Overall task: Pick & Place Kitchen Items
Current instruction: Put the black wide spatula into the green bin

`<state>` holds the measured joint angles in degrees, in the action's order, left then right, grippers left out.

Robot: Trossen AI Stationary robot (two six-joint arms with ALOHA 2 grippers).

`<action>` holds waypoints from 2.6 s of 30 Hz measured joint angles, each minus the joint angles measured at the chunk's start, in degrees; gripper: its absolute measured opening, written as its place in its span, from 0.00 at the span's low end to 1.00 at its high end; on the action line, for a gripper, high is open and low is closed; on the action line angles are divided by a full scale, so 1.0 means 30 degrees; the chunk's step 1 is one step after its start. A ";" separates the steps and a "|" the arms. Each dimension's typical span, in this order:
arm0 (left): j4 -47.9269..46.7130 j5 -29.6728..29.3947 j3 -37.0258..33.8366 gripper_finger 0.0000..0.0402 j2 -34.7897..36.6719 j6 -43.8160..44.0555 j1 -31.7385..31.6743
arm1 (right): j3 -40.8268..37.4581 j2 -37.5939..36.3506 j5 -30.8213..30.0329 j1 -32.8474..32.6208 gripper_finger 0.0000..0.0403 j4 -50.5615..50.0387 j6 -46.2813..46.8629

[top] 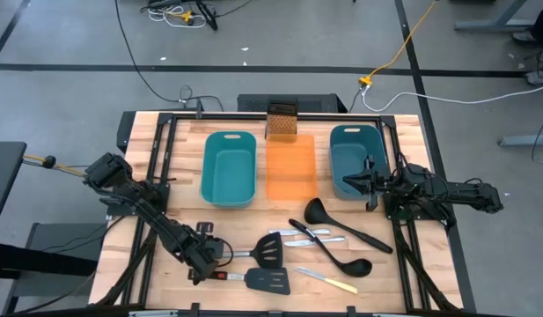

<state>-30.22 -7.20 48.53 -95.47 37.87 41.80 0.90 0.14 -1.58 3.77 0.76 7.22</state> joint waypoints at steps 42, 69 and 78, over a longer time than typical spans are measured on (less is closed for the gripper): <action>-0.2885 -0.8517 -0.0049 0.21 1.5213 -0.5630 0.0012 | 0.0003 0.0044 -0.0027 0.0000 0.07 0.0029 -0.0001; 0.1844 -1.6081 -0.2795 0.21 2.1837 -1.4413 -0.2897 | -0.0003 0.0044 -0.0022 0.0000 0.07 0.0014 -0.0058; 0.1995 -1.5229 0.2868 0.21 1.9638 -2.3971 -0.8960 | 0.0000 0.0044 -0.0029 0.0000 0.07 0.0021 -0.0015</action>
<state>-24.24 -52.88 57.14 -36.56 -34.04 14.92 0.90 0.27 -1.67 3.77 0.82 7.18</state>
